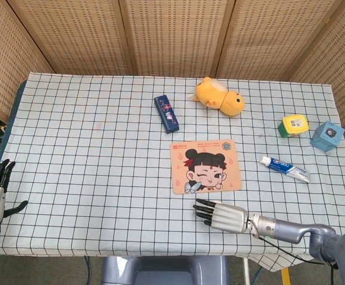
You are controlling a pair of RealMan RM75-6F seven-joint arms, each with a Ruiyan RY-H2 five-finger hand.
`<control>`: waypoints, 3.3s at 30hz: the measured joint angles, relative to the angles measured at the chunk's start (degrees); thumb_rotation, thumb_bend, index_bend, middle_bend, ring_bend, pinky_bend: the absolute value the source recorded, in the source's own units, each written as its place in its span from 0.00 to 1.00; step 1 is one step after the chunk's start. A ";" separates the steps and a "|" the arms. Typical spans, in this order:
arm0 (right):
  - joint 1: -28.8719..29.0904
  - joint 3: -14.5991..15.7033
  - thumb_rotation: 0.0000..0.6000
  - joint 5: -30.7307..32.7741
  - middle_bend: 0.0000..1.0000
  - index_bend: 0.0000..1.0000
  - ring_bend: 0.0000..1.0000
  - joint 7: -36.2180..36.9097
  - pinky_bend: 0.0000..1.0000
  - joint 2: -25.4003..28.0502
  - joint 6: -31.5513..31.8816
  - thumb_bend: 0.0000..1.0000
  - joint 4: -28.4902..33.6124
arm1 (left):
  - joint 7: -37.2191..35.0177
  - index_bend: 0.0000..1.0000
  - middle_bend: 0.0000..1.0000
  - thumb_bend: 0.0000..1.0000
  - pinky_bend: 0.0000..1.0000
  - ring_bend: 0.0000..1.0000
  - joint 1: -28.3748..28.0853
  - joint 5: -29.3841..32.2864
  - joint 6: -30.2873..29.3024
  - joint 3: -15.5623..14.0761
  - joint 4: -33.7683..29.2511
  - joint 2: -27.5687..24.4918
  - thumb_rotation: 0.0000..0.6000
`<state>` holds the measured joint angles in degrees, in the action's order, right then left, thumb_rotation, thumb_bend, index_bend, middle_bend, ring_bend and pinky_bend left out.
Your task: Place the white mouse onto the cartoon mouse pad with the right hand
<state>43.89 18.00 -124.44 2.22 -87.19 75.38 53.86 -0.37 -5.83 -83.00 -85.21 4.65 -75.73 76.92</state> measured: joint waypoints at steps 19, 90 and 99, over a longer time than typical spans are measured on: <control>-0.73 -1.25 1.00 1.68 0.62 0.82 0.48 -0.69 0.47 -0.67 4.10 0.15 -3.60 | 0.27 0.00 0.00 0.00 0.00 0.00 -0.08 -0.11 -0.04 -0.13 0.07 0.17 1.00; 8.46 -3.04 1.00 9.80 0.16 0.39 0.03 2.05 0.00 -15.71 0.24 0.13 -34.79 | 0.14 0.00 0.00 0.00 0.00 0.00 -1.19 2.03 2.65 0.34 0.88 0.69 1.00; 5.25 -3.29 1.00 11.49 0.12 0.37 0.00 -2.09 0.00 -10.80 3.04 0.13 -29.36 | 0.07 0.00 0.00 0.00 0.00 0.00 -1.06 1.47 2.12 0.14 0.31 0.42 1.00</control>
<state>49.14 14.70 -112.95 0.13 -97.99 78.42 24.50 -0.30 -6.90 -81.52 -83.09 4.79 -75.41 77.33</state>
